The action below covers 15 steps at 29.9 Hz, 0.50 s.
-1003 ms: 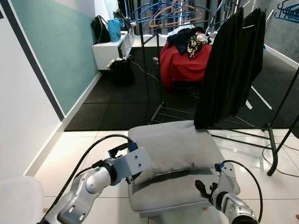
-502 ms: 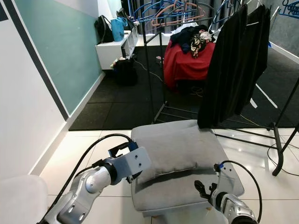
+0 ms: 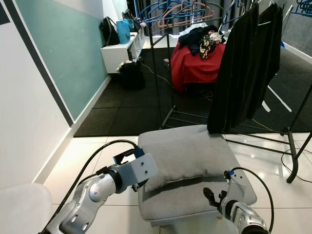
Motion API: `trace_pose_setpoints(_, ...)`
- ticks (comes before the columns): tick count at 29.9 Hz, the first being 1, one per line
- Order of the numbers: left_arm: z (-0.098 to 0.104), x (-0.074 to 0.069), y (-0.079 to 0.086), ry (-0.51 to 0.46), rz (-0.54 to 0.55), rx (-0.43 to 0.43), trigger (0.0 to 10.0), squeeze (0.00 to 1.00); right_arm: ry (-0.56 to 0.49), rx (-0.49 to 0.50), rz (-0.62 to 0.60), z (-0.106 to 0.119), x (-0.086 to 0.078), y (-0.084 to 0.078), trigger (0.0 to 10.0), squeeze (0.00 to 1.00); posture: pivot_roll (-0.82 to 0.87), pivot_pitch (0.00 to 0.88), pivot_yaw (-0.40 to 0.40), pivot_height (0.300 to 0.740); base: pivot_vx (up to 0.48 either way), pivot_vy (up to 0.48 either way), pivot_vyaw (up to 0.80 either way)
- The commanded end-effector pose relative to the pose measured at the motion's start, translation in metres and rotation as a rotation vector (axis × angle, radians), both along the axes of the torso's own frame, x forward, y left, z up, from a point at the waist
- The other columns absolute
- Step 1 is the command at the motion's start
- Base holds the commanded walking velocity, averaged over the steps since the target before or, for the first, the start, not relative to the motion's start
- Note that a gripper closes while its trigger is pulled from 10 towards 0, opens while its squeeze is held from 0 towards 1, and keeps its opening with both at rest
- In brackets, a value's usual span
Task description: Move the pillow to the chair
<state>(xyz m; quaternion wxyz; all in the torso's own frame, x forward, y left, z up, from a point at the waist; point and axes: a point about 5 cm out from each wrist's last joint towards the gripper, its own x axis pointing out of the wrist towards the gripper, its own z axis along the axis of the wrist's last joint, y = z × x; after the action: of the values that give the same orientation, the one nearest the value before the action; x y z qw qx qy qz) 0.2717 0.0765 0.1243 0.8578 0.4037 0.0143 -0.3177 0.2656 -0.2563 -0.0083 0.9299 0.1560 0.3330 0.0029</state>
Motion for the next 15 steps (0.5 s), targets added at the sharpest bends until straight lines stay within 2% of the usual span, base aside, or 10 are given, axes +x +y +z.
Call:
trace_pose_setpoints(1,-0.0001,0.0002,0.0015,0.006,0.002,0.012,10.0,0.0,-0.009,0.007,-0.013,0.0007,0.0005,-0.0002,10.0,0.0,-0.11,0.022,0.056,0.725,0.0,0.0,0.0)
trace_pose_setpoints(15,0.0009,-0.0007,-0.0004,0.007,0.0,0.01,10.0,0.0,-0.01,0.004,-0.013,0.0011,-0.0001,-0.0023,10.0,0.0,-0.1,0.035,0.059,0.725,0.0,0.0,0.0)
